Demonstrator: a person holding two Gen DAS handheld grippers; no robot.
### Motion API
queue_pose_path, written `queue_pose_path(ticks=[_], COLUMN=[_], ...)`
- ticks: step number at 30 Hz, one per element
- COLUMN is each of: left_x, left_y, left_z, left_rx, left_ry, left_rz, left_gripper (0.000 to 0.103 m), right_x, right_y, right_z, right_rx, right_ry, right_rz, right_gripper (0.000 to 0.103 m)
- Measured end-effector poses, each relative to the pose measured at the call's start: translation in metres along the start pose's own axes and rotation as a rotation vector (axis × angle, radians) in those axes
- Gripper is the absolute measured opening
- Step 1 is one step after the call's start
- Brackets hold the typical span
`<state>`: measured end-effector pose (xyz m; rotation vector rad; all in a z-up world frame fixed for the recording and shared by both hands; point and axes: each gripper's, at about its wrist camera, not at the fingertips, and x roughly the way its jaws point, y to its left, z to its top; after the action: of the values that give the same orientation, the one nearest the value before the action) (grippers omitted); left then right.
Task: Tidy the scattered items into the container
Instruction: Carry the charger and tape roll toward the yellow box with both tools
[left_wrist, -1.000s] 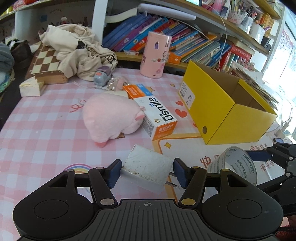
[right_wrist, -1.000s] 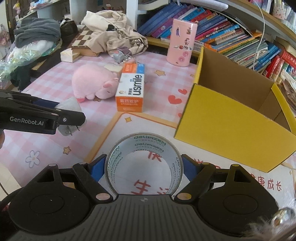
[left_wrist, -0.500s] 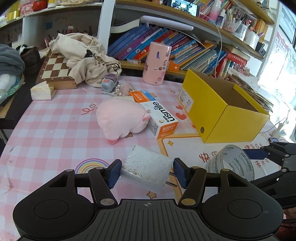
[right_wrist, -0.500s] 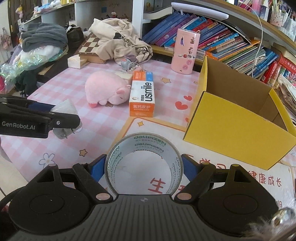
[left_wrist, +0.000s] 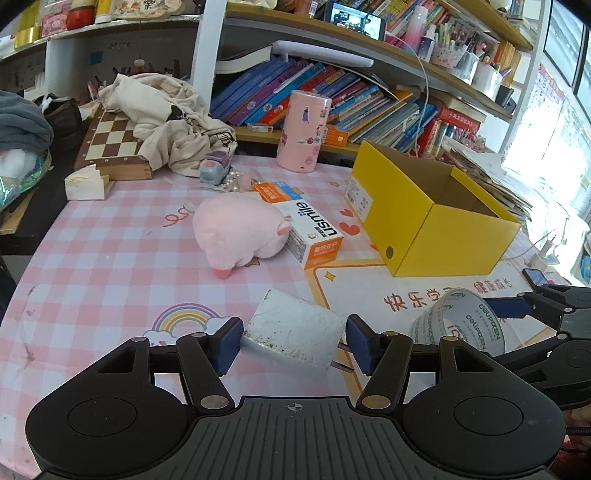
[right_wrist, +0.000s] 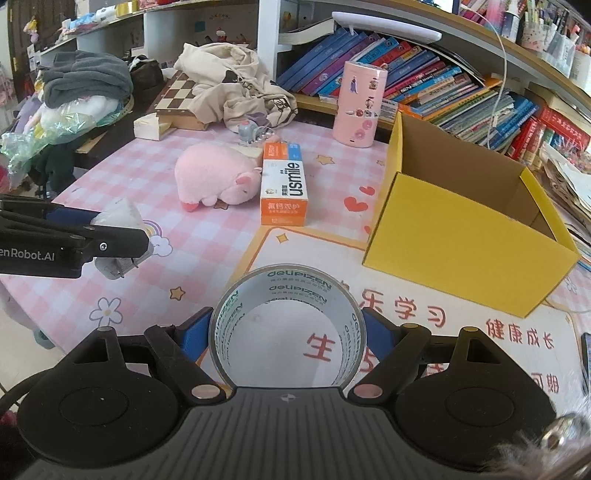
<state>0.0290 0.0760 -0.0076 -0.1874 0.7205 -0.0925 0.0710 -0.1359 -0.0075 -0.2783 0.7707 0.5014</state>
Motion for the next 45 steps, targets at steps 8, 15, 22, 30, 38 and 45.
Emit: queue_pose_path(ticks=[8,15,22,30,38,45], left_x=[-0.001,0.005,0.012,0.022,0.033,0.045], left_y=[-0.011,-0.025,-0.036,-0.053,-0.078,-0.096], left_z=[0.0,-0.002,-0.003,-0.001,0.003,0.006], left_rx=[0.026,0.059,0.092,0.126,0.179,0.187], left_ry=[-0.002,0.021,0.043,0.062,0.069,0.083], left_rz=[-0.033,-0.075,-0.099,-0.129,-0.163,-0.177], left_gripper=[0.061,0.061,0.061,0.061,0.061,0.061], right_x=[-0.011,-0.019,-0.021,-0.024,-0.025,-0.022], right_y=[-0.006,-0.017,-0.028,-0.042,-0.066,-0.086], right_z=[-0.009,-0.02,-0.031,-0.037,-0.044,-0.048], right_rx=[0.035,0.078,0.128,0.166,0.202,0.217], right_ry=[0.003,0.019,0.034,0.044,0.055,0.071], right_rz=[-0.035,-0.071,-0.092,-0.112,-0.137,-0.143], right_gripper=[0.083,0.083,0.083,0.083,0.083,0.083])
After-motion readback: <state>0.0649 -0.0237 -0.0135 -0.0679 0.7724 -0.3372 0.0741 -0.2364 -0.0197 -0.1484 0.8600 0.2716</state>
